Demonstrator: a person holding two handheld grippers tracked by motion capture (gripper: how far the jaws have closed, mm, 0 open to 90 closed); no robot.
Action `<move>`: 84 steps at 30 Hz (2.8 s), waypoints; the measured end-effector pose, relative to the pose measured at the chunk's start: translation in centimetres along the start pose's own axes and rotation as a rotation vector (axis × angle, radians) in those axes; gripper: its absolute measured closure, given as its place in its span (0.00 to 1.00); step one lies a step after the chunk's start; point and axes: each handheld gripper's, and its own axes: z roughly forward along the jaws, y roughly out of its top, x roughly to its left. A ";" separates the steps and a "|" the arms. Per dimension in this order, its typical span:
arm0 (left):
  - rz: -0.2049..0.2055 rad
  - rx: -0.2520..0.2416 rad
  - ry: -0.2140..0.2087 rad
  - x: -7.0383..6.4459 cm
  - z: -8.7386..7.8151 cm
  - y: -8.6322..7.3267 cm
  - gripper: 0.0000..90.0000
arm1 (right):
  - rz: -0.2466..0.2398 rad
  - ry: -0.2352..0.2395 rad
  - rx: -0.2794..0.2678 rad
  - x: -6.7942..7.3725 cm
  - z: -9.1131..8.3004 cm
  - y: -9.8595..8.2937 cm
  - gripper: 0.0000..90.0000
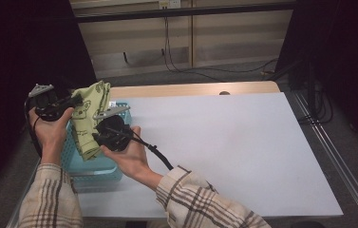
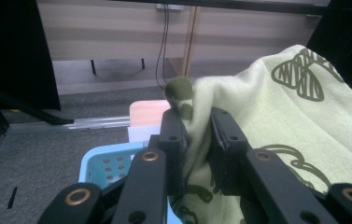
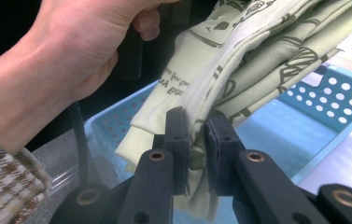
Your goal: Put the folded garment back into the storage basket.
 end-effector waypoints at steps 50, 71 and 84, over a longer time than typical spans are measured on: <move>0.008 0.140 0.050 1.3 3.3 -5.7 0.85 | -0.020 -0.009 0.120 0.6 5.0 -4.2 0.90; 0.014 0.188 0.066 1.2 5.2 -6.4 0.85 | -0.027 -0.032 0.141 0.1 6.3 -4.8 0.90; 0.024 0.239 0.068 0.9 6.1 -7.2 0.85 | -0.031 -0.045 0.183 -0.4 6.8 -5.4 0.89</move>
